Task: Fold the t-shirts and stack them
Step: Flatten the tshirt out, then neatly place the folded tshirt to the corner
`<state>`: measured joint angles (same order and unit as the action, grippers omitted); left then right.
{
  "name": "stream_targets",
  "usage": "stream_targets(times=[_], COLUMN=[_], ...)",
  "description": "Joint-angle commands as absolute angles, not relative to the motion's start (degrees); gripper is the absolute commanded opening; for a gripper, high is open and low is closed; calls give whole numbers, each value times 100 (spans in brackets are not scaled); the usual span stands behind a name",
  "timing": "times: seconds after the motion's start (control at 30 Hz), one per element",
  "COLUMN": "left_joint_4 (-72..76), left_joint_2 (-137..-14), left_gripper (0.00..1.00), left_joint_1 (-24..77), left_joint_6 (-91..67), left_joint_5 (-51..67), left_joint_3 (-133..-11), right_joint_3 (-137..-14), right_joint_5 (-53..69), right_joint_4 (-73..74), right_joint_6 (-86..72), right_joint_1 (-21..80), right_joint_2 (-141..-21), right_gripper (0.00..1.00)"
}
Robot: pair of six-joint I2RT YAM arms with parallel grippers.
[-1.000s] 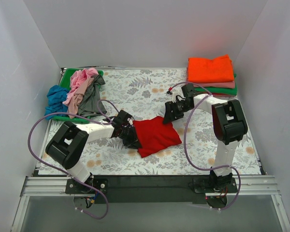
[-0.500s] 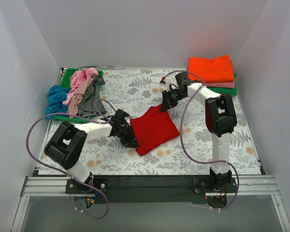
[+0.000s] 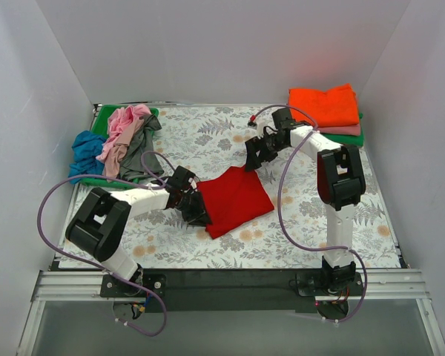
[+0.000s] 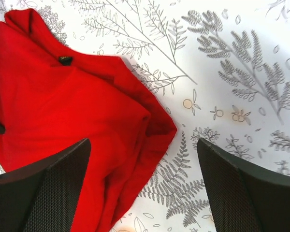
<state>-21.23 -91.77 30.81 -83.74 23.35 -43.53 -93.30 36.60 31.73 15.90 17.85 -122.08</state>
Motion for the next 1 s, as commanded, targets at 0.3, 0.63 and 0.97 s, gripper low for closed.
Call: stream_targets(times=[0.3,0.63,0.97], left_joint_4=[-2197,-2066,-2205], left_joint_2=[-8833,-8588,-6567], left_gripper=[20,20,79], left_joint_1=[3023,2962,2373], left_joint_6=[-8297,-8244,-7577], left_joint_5=[2162,2066,1223], left_joint_3=[-4061,-3999,-4122], right_joint_3=[-8640,-8963,-10703], right_joint_5=[3824,3191,1094], right_joint_4=[3182,3252,3305], right_joint_6=[1125,1177,2671], right_joint_1=[2346,2259,2162], right_joint_2=[-12559,-12384,-11663], right_gripper=[82,1,1])
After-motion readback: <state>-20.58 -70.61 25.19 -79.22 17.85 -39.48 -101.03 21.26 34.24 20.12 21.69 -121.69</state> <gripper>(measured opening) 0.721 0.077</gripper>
